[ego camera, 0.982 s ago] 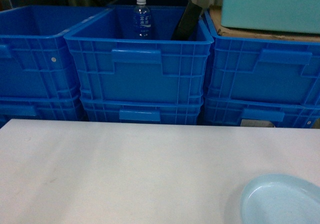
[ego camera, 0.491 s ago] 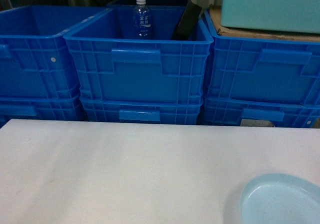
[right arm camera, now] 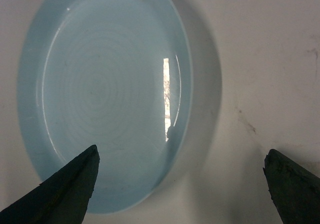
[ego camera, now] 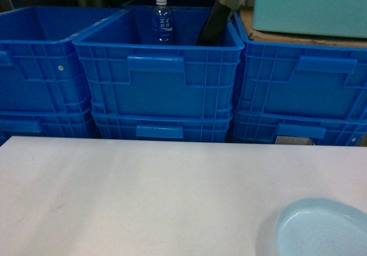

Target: Place blue tray on left shelf second layer neatly

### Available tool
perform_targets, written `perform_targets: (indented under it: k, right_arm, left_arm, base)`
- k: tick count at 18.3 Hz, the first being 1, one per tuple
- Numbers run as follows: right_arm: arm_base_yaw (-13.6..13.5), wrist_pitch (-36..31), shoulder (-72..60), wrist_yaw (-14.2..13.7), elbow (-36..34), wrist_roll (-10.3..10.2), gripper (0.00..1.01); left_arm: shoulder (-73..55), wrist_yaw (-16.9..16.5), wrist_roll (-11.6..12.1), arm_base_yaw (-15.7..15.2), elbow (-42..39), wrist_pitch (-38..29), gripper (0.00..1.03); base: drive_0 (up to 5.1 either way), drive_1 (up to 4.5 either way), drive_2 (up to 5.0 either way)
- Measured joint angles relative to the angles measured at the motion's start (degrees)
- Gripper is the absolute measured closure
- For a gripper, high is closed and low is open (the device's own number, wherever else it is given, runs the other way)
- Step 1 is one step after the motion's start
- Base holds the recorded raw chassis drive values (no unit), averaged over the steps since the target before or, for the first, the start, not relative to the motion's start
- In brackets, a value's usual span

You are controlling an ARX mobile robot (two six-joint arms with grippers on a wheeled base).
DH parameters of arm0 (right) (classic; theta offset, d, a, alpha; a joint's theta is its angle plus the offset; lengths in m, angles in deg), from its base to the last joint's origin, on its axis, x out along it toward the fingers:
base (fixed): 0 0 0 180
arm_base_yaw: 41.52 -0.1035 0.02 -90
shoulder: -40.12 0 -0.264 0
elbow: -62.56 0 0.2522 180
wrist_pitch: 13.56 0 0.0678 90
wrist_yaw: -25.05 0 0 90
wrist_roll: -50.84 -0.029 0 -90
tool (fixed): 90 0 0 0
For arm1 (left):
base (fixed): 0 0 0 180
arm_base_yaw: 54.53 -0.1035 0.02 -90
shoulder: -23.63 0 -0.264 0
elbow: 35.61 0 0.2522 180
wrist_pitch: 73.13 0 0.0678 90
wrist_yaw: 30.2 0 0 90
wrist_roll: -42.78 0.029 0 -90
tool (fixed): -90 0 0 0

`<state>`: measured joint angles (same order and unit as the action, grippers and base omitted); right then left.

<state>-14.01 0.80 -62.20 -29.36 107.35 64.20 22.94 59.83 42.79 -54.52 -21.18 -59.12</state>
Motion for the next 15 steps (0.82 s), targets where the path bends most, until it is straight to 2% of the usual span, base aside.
perform_targets:
  k: [3,8,12,13,15]
  right_arm:
    - [-0.59,-1.84,-0.81,-0.07,-0.52,-0.76,0.03]
    - [-4.09,-5.68,-1.62,0.04,-1.36,-3.72,0.03]
    - [-4.63,-7.34,-1.9,-0.15,-2.21,-4.74,0.03]
    - [-4.63,-8.39,-2.03,-0.63,-2.78,-4.72,0.05]
    - [-4.63,-10.32,-2.82,-1.77,-3.45,-4.52,0.25]
  left_arm:
    - [0.0,0.0,0.0,0.0,0.0,-0.02,0.05]
    - [0.0,0.0,0.02,0.0,0.0,-0.02,0.05]
    - [0.0,0.0,0.0,0.0,0.0,0.0,0.05]
    - [0.0,0.0,0.0,0.0,0.0,0.0,0.05]
    - [0.0,0.0,0.02,0.0,0.0,0.0,0.05]
  base:
    - [0.0,0.0,0.0]
    - [0.0,0.0,0.0]
    - [0.0,0.0,0.0]
    - [0.0,0.0,0.0]
    - [0.0,0.0,0.0]
